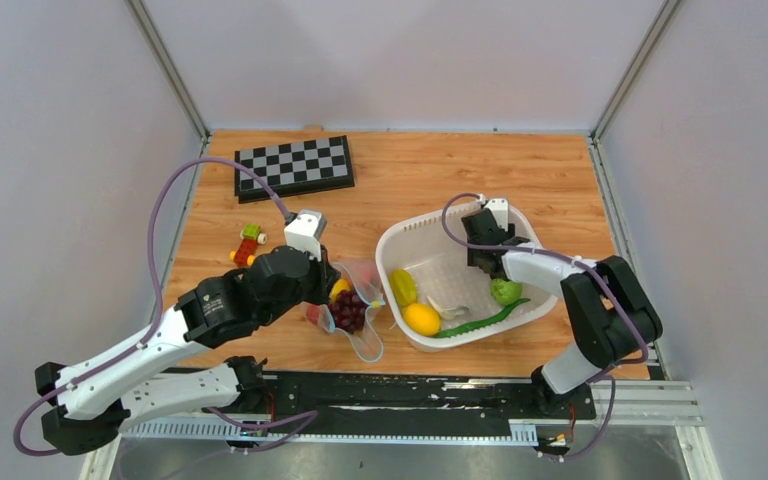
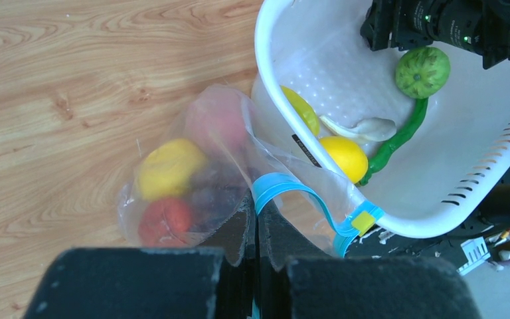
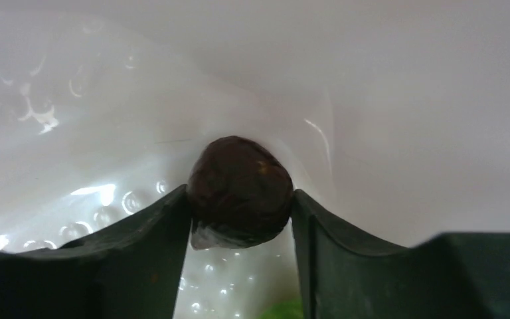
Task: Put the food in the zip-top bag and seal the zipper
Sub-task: Pick up the fake fruit from the bin, then place the fake fruit in the zipper food storage bag, then pick up the fake fruit from the bin, then place the fake fruit in the zipper food storage bag, then adjust the zipper food storage bag at the center of the board.
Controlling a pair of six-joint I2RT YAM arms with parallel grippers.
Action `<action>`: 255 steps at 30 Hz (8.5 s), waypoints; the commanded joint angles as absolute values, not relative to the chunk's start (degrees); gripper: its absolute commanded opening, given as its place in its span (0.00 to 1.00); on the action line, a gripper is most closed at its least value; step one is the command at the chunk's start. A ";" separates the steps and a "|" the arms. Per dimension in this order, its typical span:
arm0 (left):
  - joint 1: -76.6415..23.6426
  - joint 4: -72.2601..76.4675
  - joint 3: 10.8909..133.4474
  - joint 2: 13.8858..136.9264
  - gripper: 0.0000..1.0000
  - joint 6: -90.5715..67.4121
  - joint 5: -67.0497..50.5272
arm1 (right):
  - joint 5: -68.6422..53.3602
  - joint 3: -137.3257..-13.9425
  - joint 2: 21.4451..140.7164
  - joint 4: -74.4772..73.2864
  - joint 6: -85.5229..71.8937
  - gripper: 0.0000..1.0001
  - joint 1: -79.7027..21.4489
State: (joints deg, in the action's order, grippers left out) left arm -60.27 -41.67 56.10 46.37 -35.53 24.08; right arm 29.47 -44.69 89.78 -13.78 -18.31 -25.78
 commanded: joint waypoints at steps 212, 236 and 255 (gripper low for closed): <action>-60.19 -35.58 48.85 35.71 0.01 -48.06 28.82 | 10.95 -46.94 60.37 -16.94 -34.58 0.39 -79.58; -60.16 -41.59 52.47 35.89 0.04 -43.03 31.73 | 23.89 -52.64 60.78 -9.28 -27.63 0.00 -79.02; -60.17 -56.41 62.65 43.15 0.04 -36.49 34.72 | 5.93 -63.18 66.71 -7.35 -26.32 0.00 -67.86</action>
State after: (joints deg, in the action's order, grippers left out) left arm -60.12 -56.49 60.69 43.90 -37.98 34.76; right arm 12.14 -60.01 65.30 -10.59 -25.36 -69.52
